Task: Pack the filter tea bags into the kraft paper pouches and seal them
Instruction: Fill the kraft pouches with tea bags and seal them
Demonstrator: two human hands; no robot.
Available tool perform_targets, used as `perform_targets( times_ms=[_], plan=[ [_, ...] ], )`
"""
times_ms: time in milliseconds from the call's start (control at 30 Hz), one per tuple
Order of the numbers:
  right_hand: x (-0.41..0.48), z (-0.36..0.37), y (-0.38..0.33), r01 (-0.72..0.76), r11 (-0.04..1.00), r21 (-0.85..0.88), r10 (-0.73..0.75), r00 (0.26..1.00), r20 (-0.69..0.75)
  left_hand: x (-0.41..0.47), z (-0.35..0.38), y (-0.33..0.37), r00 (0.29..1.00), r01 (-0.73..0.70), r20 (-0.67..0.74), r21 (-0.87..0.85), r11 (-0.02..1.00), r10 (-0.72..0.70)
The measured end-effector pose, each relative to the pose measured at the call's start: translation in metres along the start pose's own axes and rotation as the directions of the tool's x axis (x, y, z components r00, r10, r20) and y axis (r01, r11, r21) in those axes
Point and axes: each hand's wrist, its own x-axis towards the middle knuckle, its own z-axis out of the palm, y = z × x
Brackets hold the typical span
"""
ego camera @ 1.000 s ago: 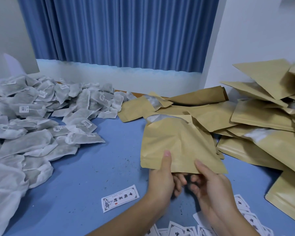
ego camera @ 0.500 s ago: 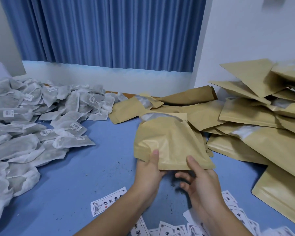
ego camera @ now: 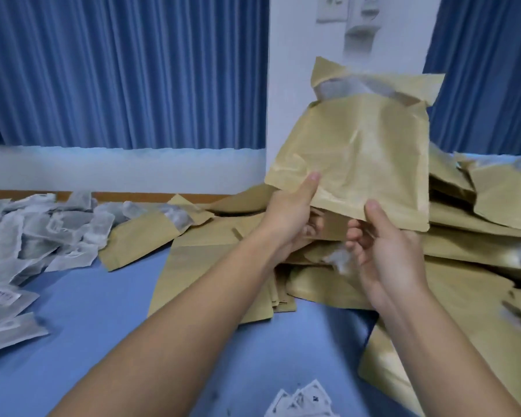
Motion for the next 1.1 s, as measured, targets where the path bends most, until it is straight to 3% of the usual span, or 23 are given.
perform_targets(
  times_ms=[67,133,267,300,367,433,467,567,700,767,867,933,1100],
  plan=[
    [0.027,-0.004,-0.007,0.010,1.000,-0.029,-0.011,0.998,-0.060,0.028,0.017,-0.003,0.997,0.071,-0.008,0.005,0.997,-0.071],
    [0.050,-0.006,-0.008,0.011,1.000,-0.016,-0.012,0.995,-0.100,0.048,0.031,-0.007,0.990,0.135,-0.021,-0.098,0.986,-0.137],
    [0.095,-0.005,-0.013,-0.063,0.951,0.302,0.084,0.995,-0.058,0.069,0.049,-0.017,0.994,0.073,0.108,-0.498,0.864,-0.022],
    [0.105,-0.005,-0.013,-0.084,0.929,0.362,0.107,0.993,-0.045,0.070,0.049,-0.020,0.994,0.046,0.111,-0.519,0.854,0.014],
    [0.113,-0.002,-0.007,-0.100,0.947,0.305,0.102,0.995,0.007,0.064,0.043,-0.030,0.996,-0.064,0.037,-0.365,0.929,0.083],
    [0.107,0.002,0.010,-0.081,0.993,0.080,0.074,0.993,0.089,0.052,0.023,-0.043,0.971,-0.222,-0.089,-0.004,0.975,0.221],
    [0.100,0.002,0.022,-0.051,0.997,-0.065,0.059,0.991,0.123,0.044,0.008,-0.052,0.944,-0.287,-0.117,0.176,0.942,0.309],
    [0.069,0.001,0.064,0.069,0.917,-0.394,0.050,0.958,0.283,0.017,-0.051,-0.081,0.892,-0.307,-0.090,0.599,0.740,0.443],
    [0.019,0.002,0.120,0.325,0.668,-0.669,0.155,0.819,0.553,-0.023,-0.135,-0.107,0.921,-0.163,0.021,0.927,0.337,0.388],
    [0.002,0.002,0.140,0.536,0.432,-0.725,0.198,0.728,0.656,-0.038,-0.171,-0.113,0.963,-0.127,0.077,0.975,0.182,0.259],
    [-0.014,0.002,0.156,0.780,0.117,-0.615,0.302,0.562,0.770,-0.055,-0.209,-0.120,0.990,-0.137,0.134,0.988,-0.076,-0.042],
    [-0.023,0.001,0.162,0.837,0.000,-0.547,0.399,0.502,0.768,-0.062,-0.226,-0.122,0.980,-0.179,0.157,0.964,-0.198,-0.122],
    [-0.037,0.001,0.165,0.882,-0.192,-0.429,0.456,0.468,0.757,-0.071,-0.232,-0.111,0.922,-0.372,0.379,0.803,-0.466,-0.084]
  ],
)
